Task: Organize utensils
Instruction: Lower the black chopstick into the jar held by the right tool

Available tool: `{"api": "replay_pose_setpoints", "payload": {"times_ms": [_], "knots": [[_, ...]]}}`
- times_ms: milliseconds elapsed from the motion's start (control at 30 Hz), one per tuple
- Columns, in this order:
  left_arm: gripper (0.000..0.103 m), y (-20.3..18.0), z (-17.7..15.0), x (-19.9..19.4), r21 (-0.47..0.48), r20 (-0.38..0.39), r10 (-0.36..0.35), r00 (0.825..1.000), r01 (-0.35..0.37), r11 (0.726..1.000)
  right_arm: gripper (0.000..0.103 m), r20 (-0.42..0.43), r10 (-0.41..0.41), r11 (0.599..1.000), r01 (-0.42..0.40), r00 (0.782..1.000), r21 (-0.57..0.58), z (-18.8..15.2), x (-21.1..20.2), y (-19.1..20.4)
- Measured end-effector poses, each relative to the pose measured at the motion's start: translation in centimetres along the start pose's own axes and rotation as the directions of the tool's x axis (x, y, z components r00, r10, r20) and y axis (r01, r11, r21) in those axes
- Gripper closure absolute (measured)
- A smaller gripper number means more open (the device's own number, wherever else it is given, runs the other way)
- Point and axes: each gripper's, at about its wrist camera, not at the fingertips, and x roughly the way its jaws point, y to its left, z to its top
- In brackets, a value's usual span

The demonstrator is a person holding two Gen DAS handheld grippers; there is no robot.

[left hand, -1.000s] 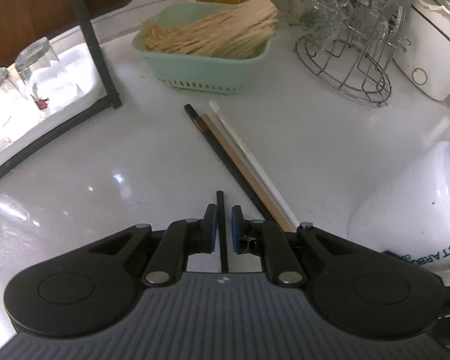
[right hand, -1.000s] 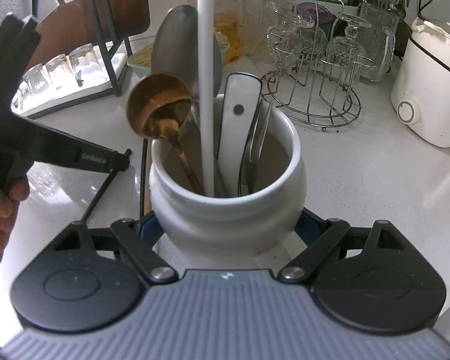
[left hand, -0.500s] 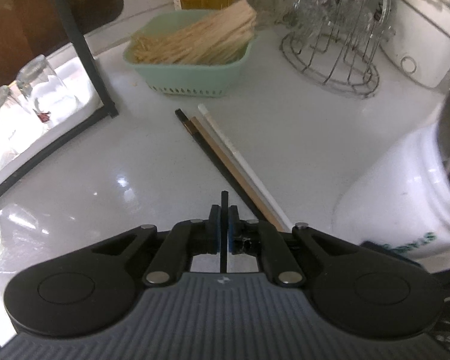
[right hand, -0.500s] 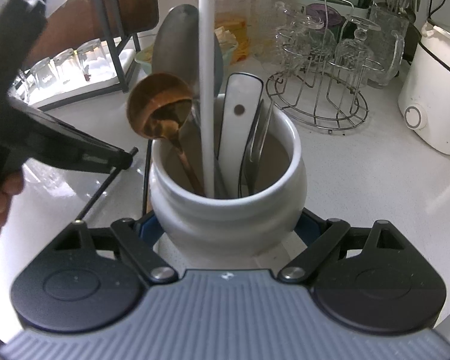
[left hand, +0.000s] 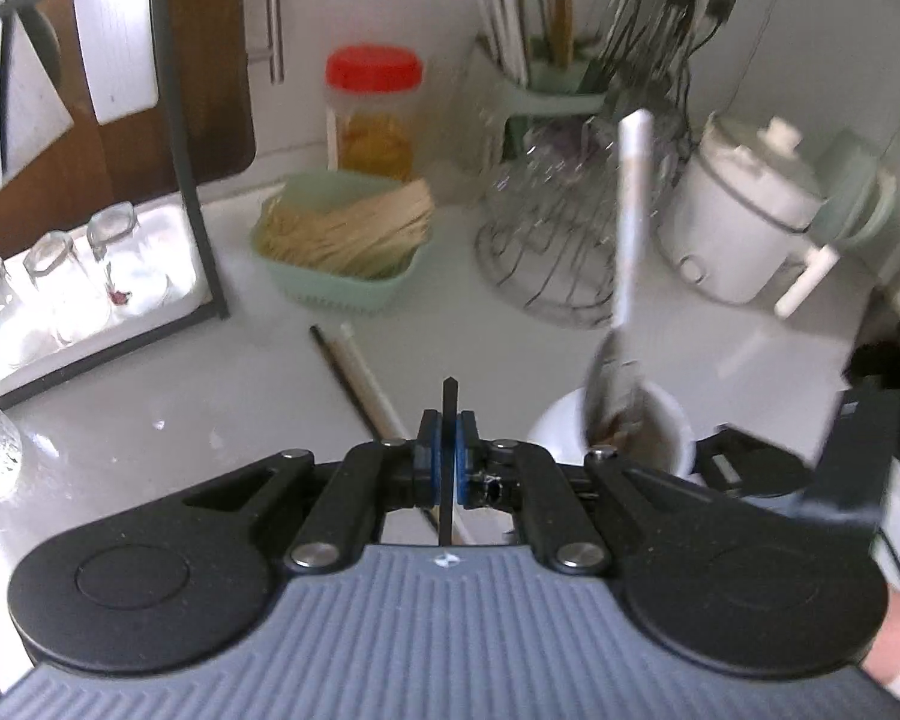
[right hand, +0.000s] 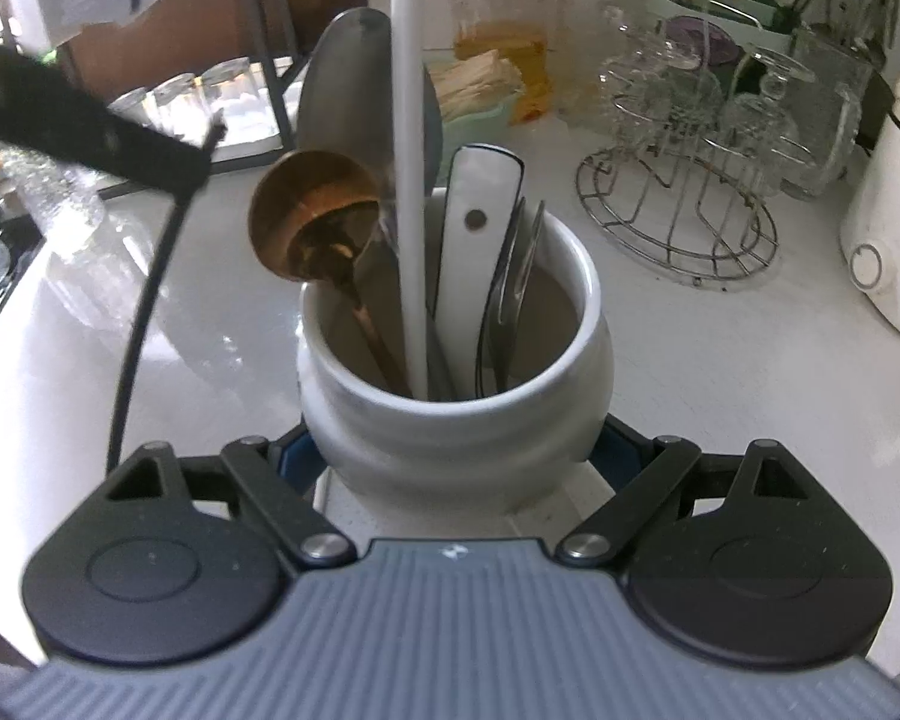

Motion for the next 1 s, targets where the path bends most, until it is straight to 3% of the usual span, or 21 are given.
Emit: {"api": "replay_pose_setpoints", "payload": {"times_ms": [400,1000], "knots": [[0.098,-4.4,0.4,-6.5,0.051,0.123,-0.054,0.991,0.048,0.998,0.012,0.02,0.051,0.998,-0.05,0.998,-0.049,-0.3,0.0,-0.3],[0.098,-7.3,4.4,-12.7,0.176,0.2,-0.114,0.973,0.079,0.981,0.012,0.04,0.062,0.997,-0.06,0.997,-0.055,-0.6,-0.2,-0.4]]}}
